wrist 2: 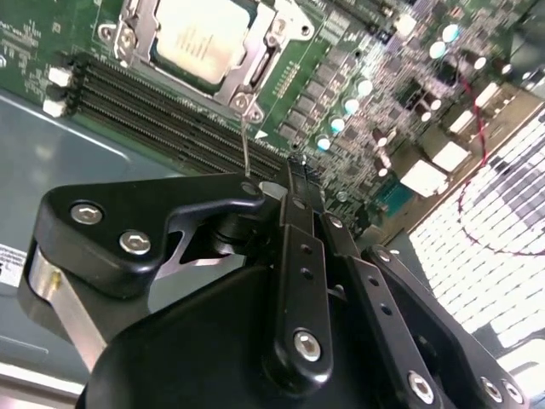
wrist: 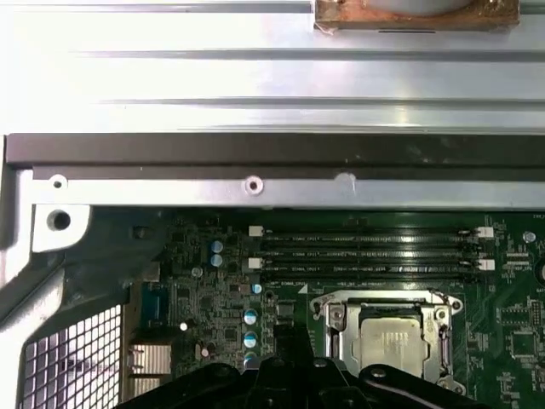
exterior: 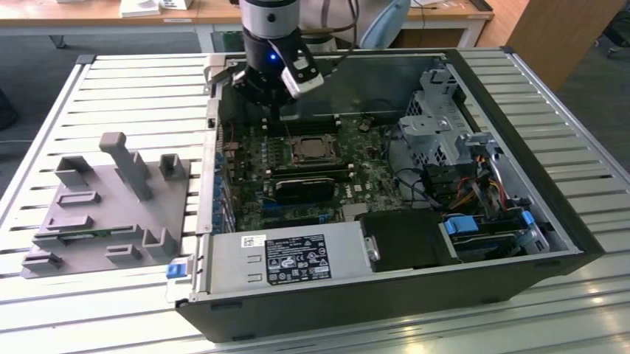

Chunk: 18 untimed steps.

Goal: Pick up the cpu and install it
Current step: 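Install the first cpu locking lever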

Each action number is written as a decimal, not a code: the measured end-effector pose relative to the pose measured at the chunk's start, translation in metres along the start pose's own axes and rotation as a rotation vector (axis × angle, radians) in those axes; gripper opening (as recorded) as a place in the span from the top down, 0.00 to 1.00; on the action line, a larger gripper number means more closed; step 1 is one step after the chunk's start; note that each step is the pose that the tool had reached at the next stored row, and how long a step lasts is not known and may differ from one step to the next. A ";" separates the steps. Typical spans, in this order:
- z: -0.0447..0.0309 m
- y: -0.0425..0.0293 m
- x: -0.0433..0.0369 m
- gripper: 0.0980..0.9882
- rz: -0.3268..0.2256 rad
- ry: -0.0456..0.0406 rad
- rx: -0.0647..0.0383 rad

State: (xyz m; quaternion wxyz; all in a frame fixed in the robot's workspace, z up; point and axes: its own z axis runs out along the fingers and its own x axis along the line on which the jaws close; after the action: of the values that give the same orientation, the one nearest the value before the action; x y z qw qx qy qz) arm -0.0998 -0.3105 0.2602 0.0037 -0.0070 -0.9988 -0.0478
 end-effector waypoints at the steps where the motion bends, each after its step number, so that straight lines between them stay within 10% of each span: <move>1: 0.0006 0.0018 0.0002 0.99 0.000 0.0000 0.000; 18: 0.0045 0.0116 -0.0083 0.99 0.000 -0.0002 0.000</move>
State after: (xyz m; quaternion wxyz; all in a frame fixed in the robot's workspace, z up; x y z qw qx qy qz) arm -0.0914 -0.2986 0.2567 0.0036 -0.0069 -0.9988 -0.0479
